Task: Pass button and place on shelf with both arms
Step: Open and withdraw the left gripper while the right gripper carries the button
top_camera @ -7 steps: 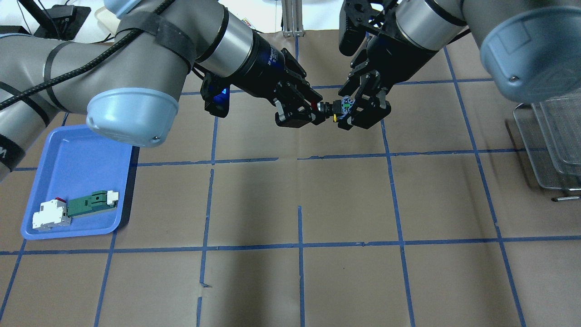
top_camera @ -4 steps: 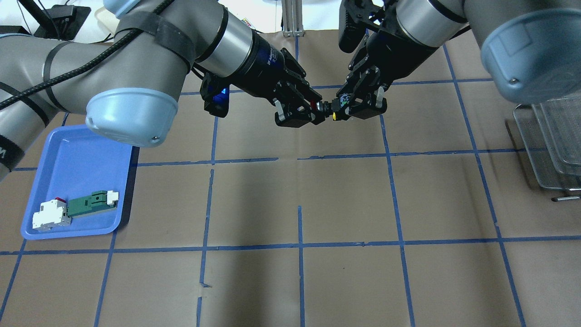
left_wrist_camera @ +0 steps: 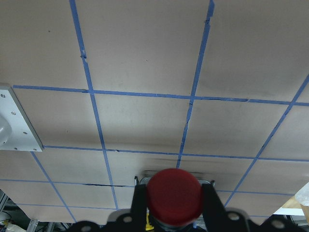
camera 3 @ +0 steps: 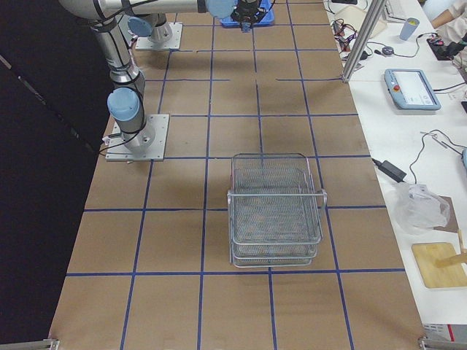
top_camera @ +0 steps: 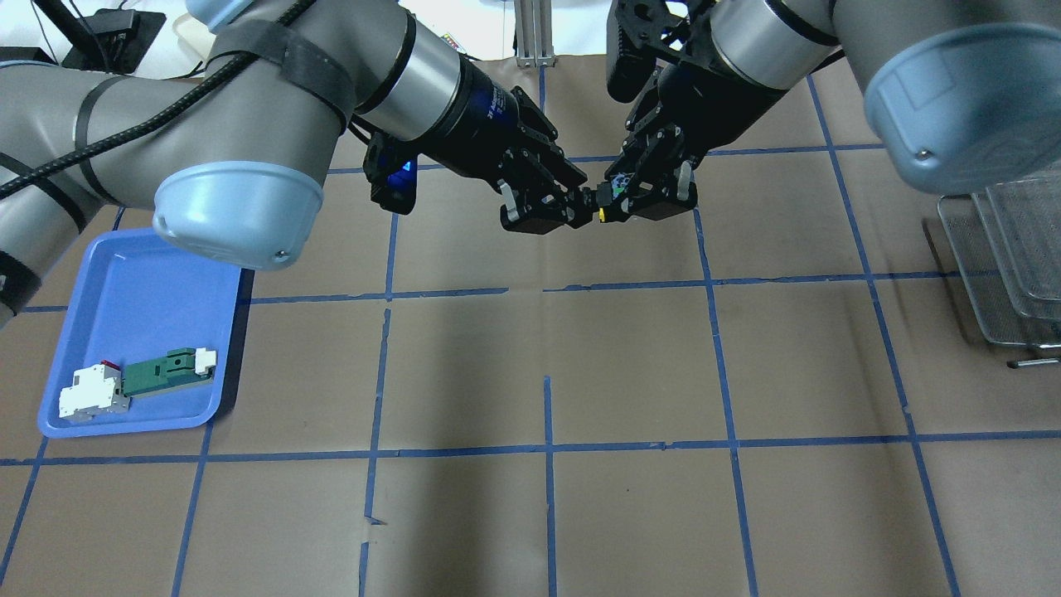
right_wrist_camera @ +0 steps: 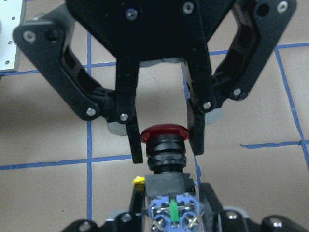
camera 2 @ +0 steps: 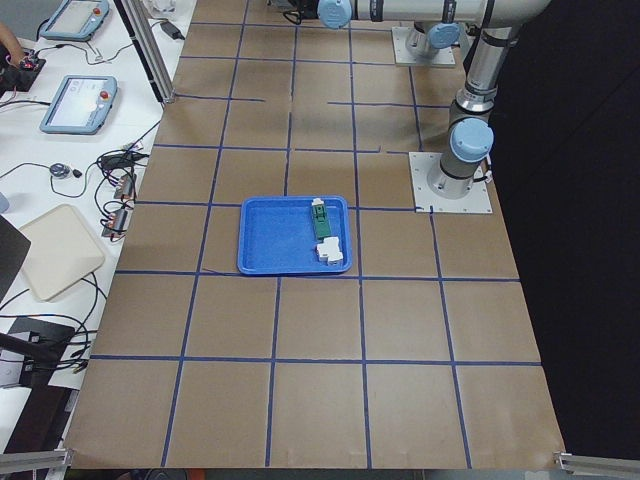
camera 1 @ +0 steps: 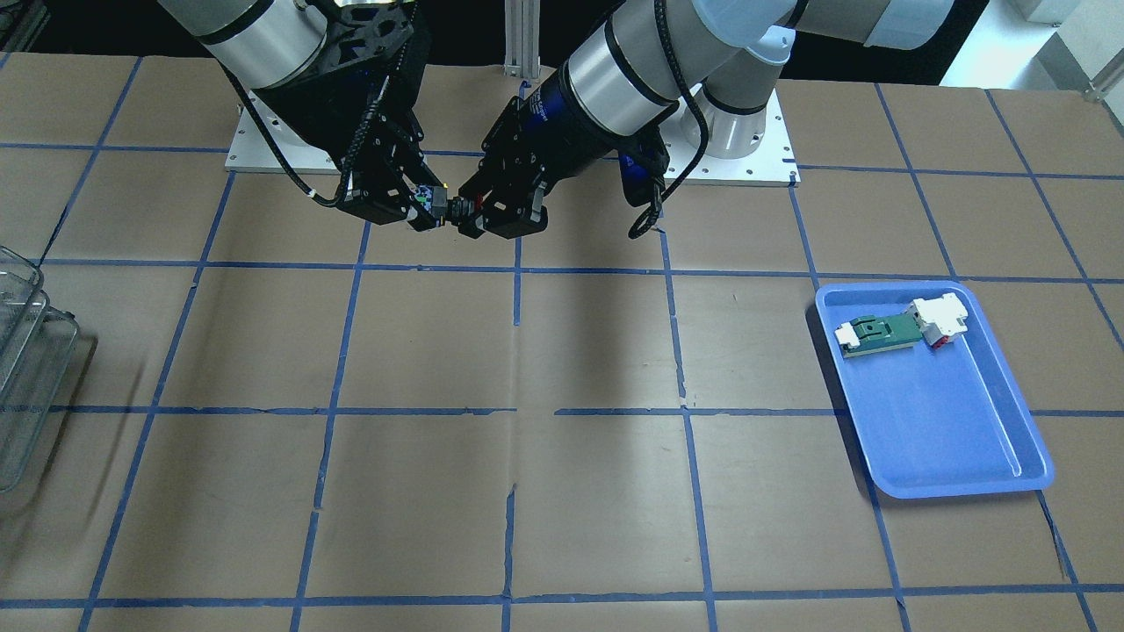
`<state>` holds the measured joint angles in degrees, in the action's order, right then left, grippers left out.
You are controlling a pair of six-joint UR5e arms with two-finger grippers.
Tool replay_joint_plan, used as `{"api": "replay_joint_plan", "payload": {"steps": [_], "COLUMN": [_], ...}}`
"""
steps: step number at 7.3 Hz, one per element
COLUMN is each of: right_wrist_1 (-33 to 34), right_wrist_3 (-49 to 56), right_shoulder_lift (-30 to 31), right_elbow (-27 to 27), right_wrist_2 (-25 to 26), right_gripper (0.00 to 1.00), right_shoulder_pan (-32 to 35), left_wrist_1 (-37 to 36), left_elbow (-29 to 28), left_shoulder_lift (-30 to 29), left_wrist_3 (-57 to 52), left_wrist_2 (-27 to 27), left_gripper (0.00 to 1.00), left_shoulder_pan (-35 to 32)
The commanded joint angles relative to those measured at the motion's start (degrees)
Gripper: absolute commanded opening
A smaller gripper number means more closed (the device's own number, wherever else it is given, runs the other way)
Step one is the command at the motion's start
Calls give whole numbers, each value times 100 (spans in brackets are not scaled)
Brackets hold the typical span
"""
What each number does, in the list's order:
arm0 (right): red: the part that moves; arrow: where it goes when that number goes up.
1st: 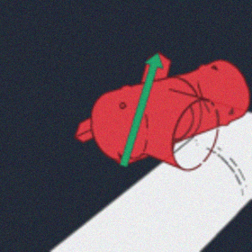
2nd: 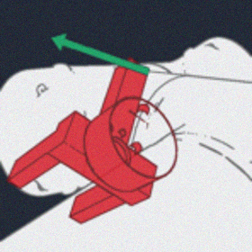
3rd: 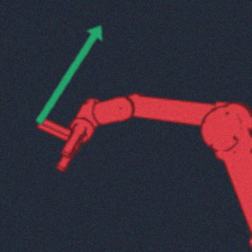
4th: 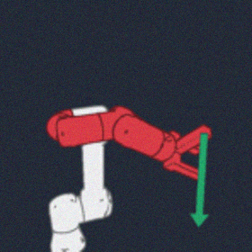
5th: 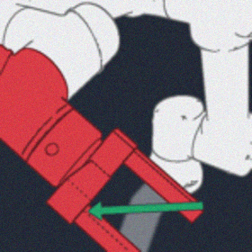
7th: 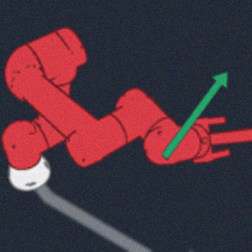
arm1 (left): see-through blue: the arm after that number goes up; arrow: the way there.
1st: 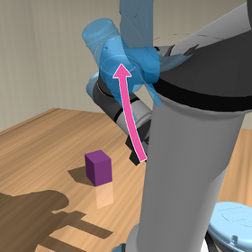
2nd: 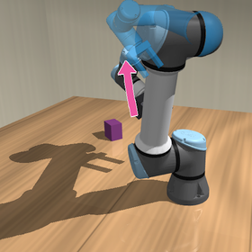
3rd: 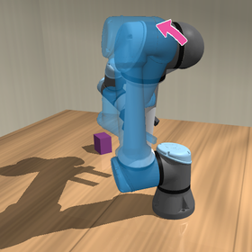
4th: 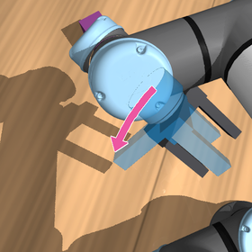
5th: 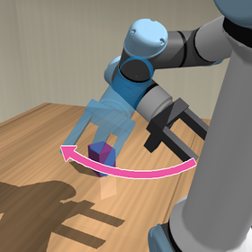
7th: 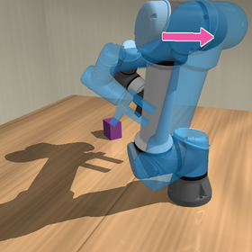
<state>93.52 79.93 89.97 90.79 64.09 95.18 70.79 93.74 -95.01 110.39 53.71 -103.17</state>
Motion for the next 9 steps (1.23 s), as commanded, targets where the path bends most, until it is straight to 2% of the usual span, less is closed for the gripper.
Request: {"api": "replay_joint_plan", "payload": {"steps": [1,4,5,7,9], "right_wrist_1": [0,0,-44,-53,43], "right_wrist_3": [13,31,92,197,940], "right_shoulder_lift": [-6,-23,-40,-137,-286], "right_elbow": [0,0,0,0,-43], "right_wrist_2": [-1,86,104,707,1218], "right_gripper": [5,4,4,4,4], "right_shoulder_pan": [1,-17,-156,-725,-1743], "left_wrist_1": [-3,23,5,154,810], "left_elbow": [-13,39,39,5,-74], "left_shoulder_lift": [17,123,114,114,123], "left_wrist_3": [0,-78,-262,-1662,-3917], "left_wrist_2": [34,69,461,1016,1656], "left_gripper": [95,94,94,94,96], "left_shoulder_pan": [8,103,165,629,1462]}}
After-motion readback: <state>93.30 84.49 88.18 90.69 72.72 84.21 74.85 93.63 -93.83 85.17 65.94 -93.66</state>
